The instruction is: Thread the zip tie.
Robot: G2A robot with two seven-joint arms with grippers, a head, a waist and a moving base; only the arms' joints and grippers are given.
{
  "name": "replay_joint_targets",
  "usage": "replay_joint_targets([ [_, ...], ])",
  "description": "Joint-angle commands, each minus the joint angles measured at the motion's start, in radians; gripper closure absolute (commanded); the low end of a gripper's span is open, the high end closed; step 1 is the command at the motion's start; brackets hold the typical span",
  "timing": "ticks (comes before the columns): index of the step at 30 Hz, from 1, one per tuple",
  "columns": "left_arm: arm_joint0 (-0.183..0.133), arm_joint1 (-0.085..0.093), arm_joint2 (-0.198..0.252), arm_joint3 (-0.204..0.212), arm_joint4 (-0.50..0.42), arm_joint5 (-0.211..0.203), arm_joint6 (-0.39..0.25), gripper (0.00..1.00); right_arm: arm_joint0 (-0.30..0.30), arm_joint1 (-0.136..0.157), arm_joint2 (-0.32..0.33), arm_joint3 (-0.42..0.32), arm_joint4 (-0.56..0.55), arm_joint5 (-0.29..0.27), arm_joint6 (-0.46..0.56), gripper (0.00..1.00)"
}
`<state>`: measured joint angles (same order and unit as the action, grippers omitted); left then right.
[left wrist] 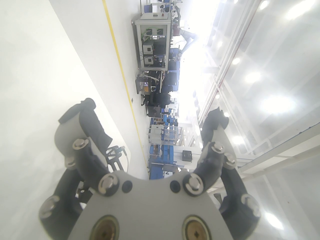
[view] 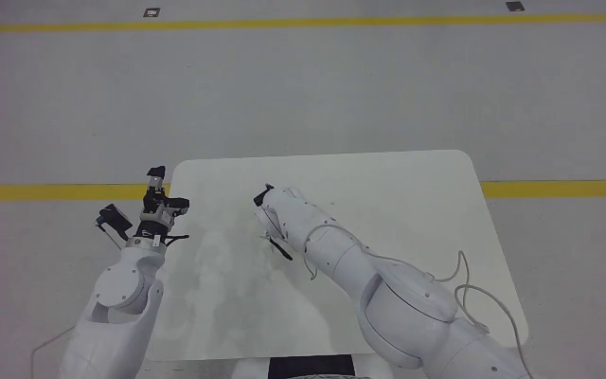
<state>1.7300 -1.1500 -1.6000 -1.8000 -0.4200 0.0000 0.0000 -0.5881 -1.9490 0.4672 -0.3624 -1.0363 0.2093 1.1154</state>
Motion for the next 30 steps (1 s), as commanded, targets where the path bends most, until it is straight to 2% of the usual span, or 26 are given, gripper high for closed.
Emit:
replay_joint_targets([
  [1, 0.000, 0.000, 0.000, 0.000, 0.000, 0.000, 0.000, 0.00, 0.002, -0.001, 0.003, 0.003, -0.001, -0.001, -0.001, 1.00],
  [9, 0.000, 0.000, 0.000, 0.000, 0.000, 0.000, 0.000, 0.00, 0.009, -0.004, 0.018, 0.003, -0.007, 0.001, -0.002, 1.00],
  [16, 0.000, 0.000, 0.000, 0.000, 0.000, 0.000, 0.000, 0.00, 0.014, -0.001, 0.042, -0.026, 0.004, -0.004, 0.006, 1.00],
  [23, 0.000, 0.000, 0.000, 0.000, 0.000, 0.000, 0.000, 0.00, 0.027, 0.021, 0.085, -0.065, 0.024, -0.022, 0.023, 1.00],
  [30, 0.000, 0.000, 0.000, 0.000, 0.000, 0.000, 0.000, 0.00, 0.014, 0.044, 0.111, -0.102, 0.013, -0.037, 0.050, 1.00],
])
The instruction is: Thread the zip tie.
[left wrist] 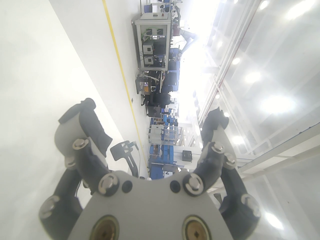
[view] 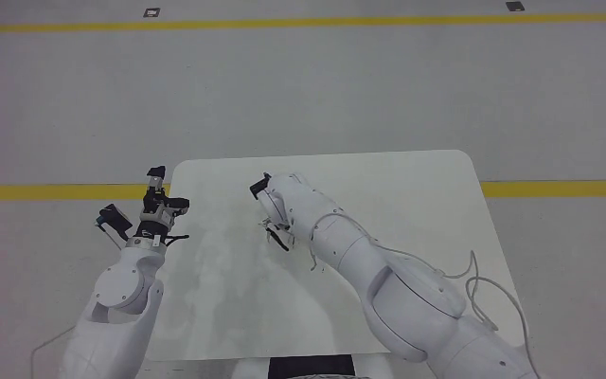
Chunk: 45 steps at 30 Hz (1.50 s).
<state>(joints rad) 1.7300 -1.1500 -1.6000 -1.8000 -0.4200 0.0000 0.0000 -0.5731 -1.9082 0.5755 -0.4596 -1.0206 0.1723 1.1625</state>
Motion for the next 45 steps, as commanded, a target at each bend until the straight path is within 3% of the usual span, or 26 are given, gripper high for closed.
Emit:
replay_joint_targets([
  [1, 0.000, 0.000, 0.000, 0.000, 0.000, 0.000, 0.000, 0.00, -0.003, 0.006, 0.008, -0.012, -0.001, -0.002, 0.006, 1.00],
  [16, 0.000, 0.000, 0.000, 0.000, 0.000, 0.000, 0.000, 0.00, -0.050, 0.062, 0.067, -0.133, -0.054, -0.002, 0.057, 1.00],
  [23, 0.000, 0.000, 0.000, 0.000, 0.000, 0.000, 0.000, 0.00, -0.082, 0.072, 0.079, -0.157, -0.065, -0.010, 0.060, 1.00],
  [32, 0.000, 0.000, 0.000, 0.000, 0.000, 0.000, 0.000, 0.00, -0.093, 0.067, 0.078, -0.142, -0.066, -0.039, 0.057, 1.00],
  [40, 0.000, 0.000, 0.000, 0.000, 0.000, 0.000, 0.000, 0.00, -0.090, 0.049, 0.067, -0.106, -0.059, -0.063, 0.044, 0.87],
  [45, 0.000, 0.000, 0.000, 0.000, 0.000, 0.000, 0.000, 0.00, -0.083, 0.036, 0.059, -0.084, -0.056, -0.070, 0.037, 0.89],
])
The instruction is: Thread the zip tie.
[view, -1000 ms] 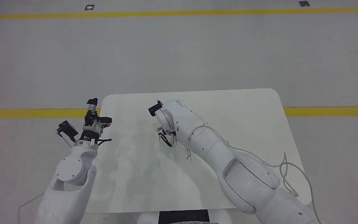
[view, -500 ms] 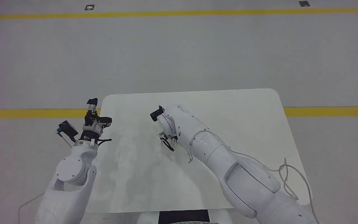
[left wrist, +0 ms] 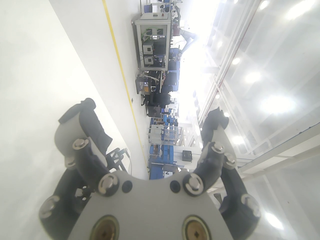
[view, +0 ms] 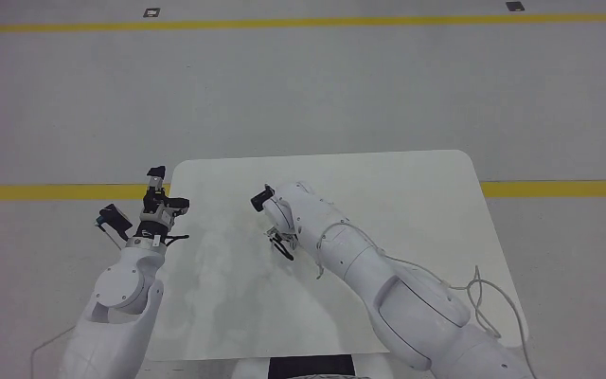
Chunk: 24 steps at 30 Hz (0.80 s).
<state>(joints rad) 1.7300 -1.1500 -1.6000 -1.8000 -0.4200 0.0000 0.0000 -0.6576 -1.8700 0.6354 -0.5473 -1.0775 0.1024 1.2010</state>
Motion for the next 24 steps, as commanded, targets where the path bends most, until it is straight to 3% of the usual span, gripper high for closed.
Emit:
replay_joint_targets([
  [1, 0.000, 0.000, 0.000, 0.000, 0.000, 0.000, 0.000, 0.00, 0.003, -0.005, -0.002, 0.008, 0.002, -0.001, -0.003, 0.89],
  [15, 0.000, 0.000, 0.000, 0.000, 0.000, 0.000, 0.000, 0.00, 0.019, -0.042, -0.020, 0.087, 0.005, 0.003, -0.030, 0.94],
  [24, 0.000, 0.000, 0.000, 0.000, 0.000, 0.000, 0.000, 0.00, 0.028, -0.063, -0.029, 0.120, 0.000, 0.015, -0.049, 0.89],
])
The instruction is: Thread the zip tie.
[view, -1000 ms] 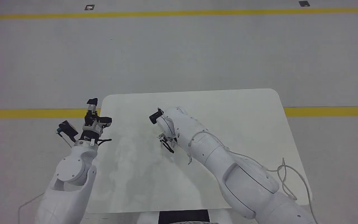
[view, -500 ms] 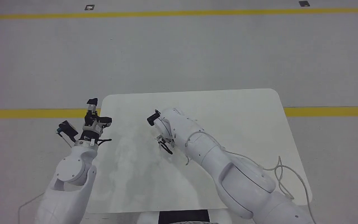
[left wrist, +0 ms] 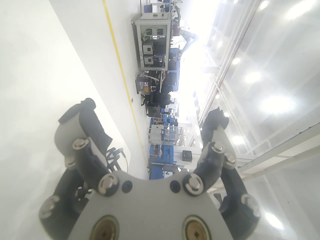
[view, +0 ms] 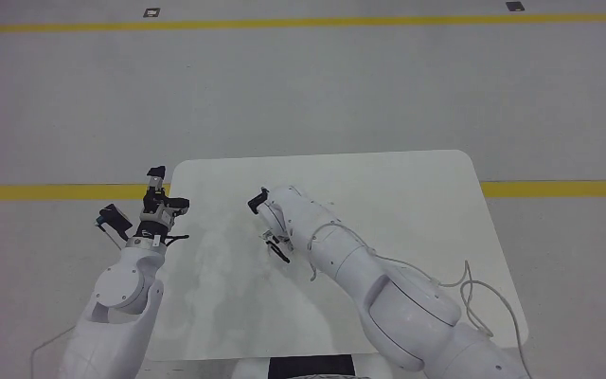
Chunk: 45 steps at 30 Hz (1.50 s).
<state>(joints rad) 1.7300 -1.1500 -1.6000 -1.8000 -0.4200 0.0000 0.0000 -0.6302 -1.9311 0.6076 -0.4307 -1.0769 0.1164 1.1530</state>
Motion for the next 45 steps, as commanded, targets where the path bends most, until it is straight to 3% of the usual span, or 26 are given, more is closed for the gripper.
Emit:
replay_joint_targets([
  [1, 0.000, 0.000, 0.000, 0.000, 0.000, 0.000, 0.000, 0.00, 0.001, -0.004, -0.001, 0.006, -0.001, 0.001, -0.002, 0.89],
  [18, 0.000, 0.000, 0.000, 0.000, 0.000, 0.000, 0.000, 0.00, 0.015, -0.028, -0.001, 0.053, -0.003, -0.004, -0.006, 0.89],
  [21, 0.000, 0.000, 0.000, 0.000, 0.000, 0.000, 0.000, 0.00, 0.018, -0.032, -0.001, 0.062, -0.005, -0.002, -0.008, 0.91],
  [24, 0.000, 0.000, 0.000, 0.000, 0.000, 0.000, 0.000, 0.00, 0.020, -0.035, -0.001, 0.073, -0.007, -0.003, -0.012, 1.00],
  [28, 0.000, 0.000, 0.000, 0.000, 0.000, 0.000, 0.000, 0.00, 0.026, -0.039, 0.002, 0.081, -0.008, -0.004, -0.018, 1.00],
  [42, 0.000, 0.000, 0.000, 0.000, 0.000, 0.000, 0.000, 0.00, 0.039, -0.036, 0.018, 0.037, -0.021, 0.012, -0.019, 1.00],
  [43, 0.000, 0.000, 0.000, 0.000, 0.000, 0.000, 0.000, 0.00, 0.038, -0.035, 0.017, 0.042, -0.027, 0.014, -0.017, 0.93],
  [44, 0.000, 0.000, 0.000, 0.000, 0.000, 0.000, 0.000, 0.00, 0.036, -0.035, 0.015, 0.043, -0.036, 0.019, -0.016, 0.75],
  [45, 0.000, 0.000, 0.000, 0.000, 0.000, 0.000, 0.000, 0.00, 0.034, -0.035, 0.015, 0.043, -0.037, 0.020, -0.016, 0.66],
])
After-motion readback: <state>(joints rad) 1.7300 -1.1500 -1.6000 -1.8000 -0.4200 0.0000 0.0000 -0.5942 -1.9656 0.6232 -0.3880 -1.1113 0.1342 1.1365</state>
